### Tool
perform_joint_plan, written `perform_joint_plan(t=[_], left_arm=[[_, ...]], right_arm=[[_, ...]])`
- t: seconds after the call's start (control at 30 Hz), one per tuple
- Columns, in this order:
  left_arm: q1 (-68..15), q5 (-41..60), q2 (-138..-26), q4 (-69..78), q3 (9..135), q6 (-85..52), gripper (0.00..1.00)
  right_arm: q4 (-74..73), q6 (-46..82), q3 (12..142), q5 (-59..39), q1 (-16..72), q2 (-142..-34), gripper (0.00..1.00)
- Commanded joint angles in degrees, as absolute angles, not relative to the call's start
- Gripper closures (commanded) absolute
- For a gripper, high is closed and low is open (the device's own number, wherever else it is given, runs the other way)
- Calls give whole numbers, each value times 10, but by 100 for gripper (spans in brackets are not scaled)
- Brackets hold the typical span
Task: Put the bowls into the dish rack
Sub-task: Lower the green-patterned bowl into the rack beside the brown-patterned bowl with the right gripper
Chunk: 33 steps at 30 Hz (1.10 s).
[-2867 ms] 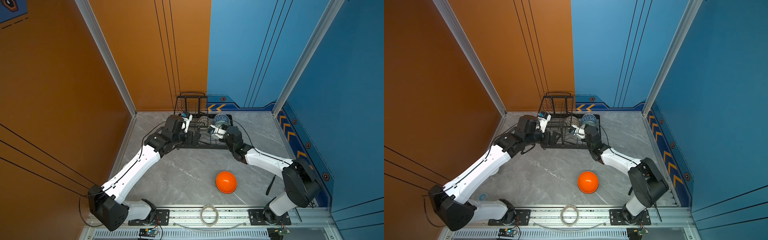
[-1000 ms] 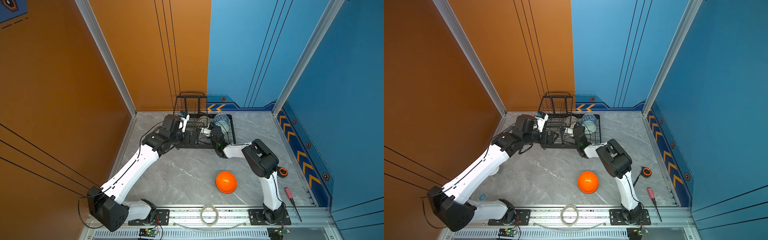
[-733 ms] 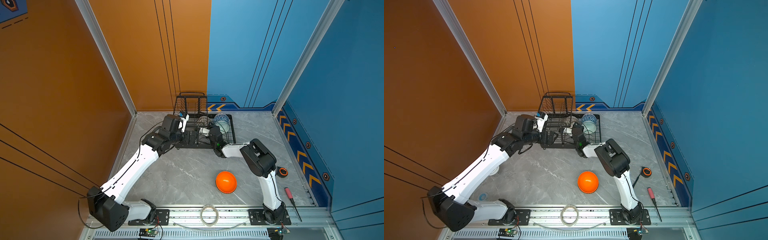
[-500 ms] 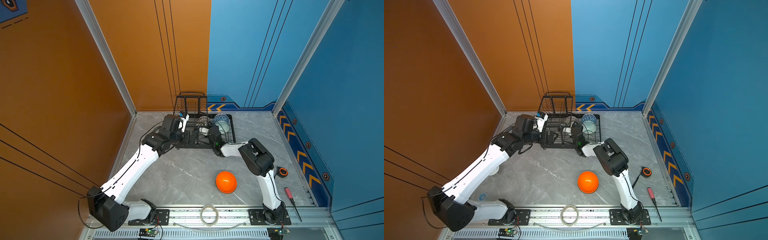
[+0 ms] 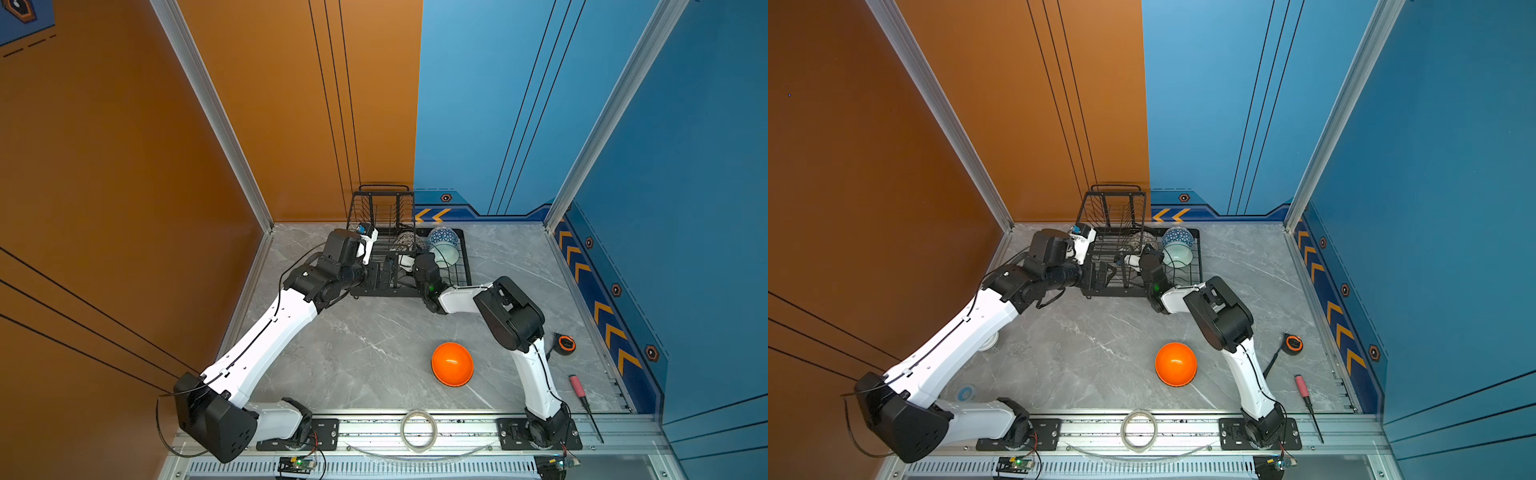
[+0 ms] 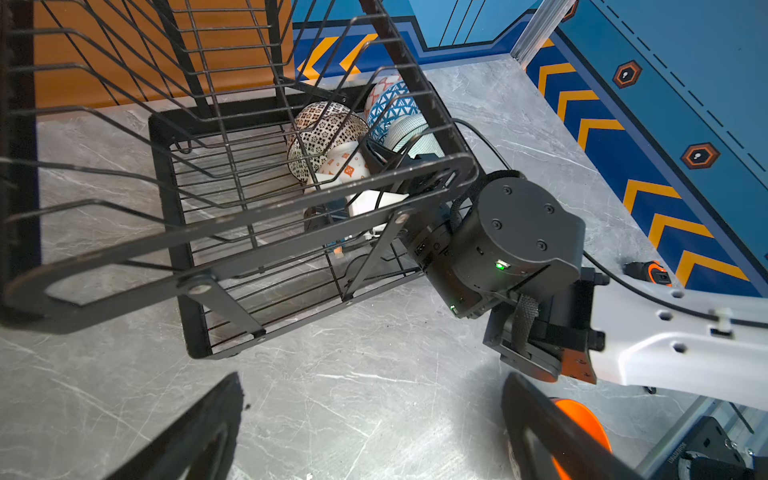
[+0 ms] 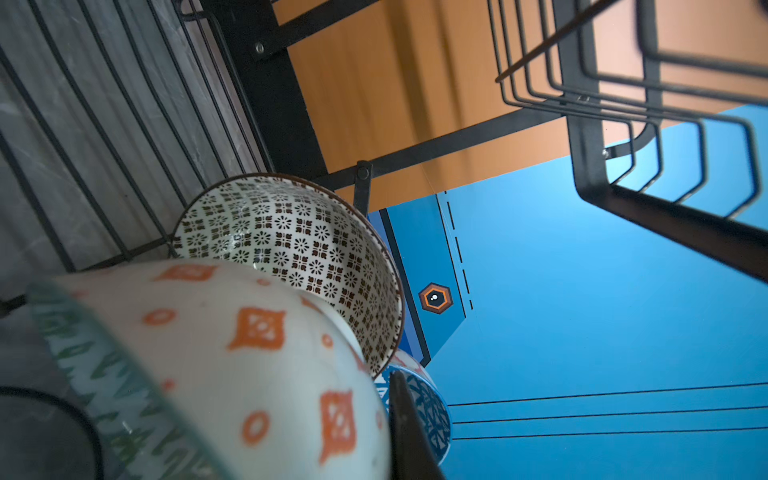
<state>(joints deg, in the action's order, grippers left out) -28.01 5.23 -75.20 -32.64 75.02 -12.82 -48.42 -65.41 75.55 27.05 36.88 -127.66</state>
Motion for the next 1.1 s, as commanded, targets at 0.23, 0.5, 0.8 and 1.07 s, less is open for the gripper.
perform_joint_plan(t=[0.23,0.5,0.8,1.07], left_arm=[[-269,60,-738,-338,752,-111,2],[-262,71,-731,-337,741,-110,2],[-260,87,-732,-341,742,-112,2],[-260,99,-754,-340,747,-118,2]], right_arm=[[-437,-595,747,245,377,-1256,100],[-405,-584,742,247,376,-1245,100],[-383,-577,760,261,378,-1248,85],[-368,-577,765,272,381,-1242,76]])
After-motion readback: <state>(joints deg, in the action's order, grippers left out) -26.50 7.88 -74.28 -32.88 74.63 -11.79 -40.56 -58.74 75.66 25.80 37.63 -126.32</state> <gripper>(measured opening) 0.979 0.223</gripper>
